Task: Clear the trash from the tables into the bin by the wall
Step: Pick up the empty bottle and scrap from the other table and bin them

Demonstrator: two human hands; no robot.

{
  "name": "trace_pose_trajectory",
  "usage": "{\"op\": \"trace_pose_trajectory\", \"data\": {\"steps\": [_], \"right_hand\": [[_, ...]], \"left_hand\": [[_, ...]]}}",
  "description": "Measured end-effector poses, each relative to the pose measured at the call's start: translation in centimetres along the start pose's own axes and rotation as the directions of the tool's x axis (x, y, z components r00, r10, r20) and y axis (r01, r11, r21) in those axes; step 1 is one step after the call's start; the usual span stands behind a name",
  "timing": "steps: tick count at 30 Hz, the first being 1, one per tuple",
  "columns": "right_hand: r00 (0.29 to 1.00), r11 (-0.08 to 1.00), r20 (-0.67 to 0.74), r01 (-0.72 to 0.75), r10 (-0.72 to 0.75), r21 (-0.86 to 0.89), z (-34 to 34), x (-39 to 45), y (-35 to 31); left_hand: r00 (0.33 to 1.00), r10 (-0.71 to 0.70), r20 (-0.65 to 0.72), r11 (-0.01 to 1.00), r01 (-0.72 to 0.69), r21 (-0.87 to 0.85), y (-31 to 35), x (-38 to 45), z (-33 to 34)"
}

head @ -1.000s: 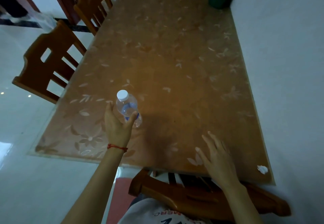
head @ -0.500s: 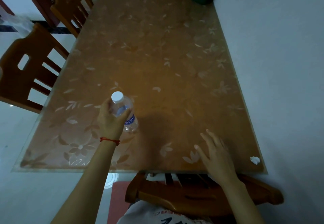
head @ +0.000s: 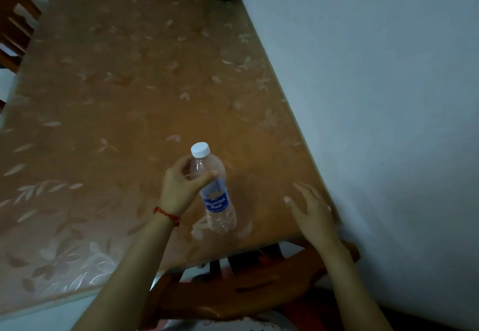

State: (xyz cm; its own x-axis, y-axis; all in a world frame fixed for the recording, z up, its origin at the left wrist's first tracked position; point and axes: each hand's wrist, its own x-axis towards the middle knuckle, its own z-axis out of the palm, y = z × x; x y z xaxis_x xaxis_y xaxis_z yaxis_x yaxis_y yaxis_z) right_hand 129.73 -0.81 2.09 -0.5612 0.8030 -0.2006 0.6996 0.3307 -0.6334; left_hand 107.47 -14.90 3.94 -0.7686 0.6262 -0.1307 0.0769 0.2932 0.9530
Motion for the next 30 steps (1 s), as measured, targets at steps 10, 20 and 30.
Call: {"op": "trace_pose_trajectory", "data": {"steps": [10,20,30], "right_hand": [[0.977,0.974,0.029,-0.212,0.211,0.084,-4.3,3.4,7.7],[0.971,0.976,0.139,-0.205,0.193,0.07,-2.3,4.2,11.9],[0.978,0.989,0.145,-0.146,0.148,-0.025,-1.2,4.9,12.6]], "left_hand": [[0.989,0.016,0.144,1.0,-0.019,0.024,0.5,0.8,6.2],[0.992,-0.022,0.125,1.0,0.02,0.02,0.4,0.0,7.4],[0.996,-0.045,0.079,0.998,0.041,0.051,-0.1,-0.6,7.2]]}}
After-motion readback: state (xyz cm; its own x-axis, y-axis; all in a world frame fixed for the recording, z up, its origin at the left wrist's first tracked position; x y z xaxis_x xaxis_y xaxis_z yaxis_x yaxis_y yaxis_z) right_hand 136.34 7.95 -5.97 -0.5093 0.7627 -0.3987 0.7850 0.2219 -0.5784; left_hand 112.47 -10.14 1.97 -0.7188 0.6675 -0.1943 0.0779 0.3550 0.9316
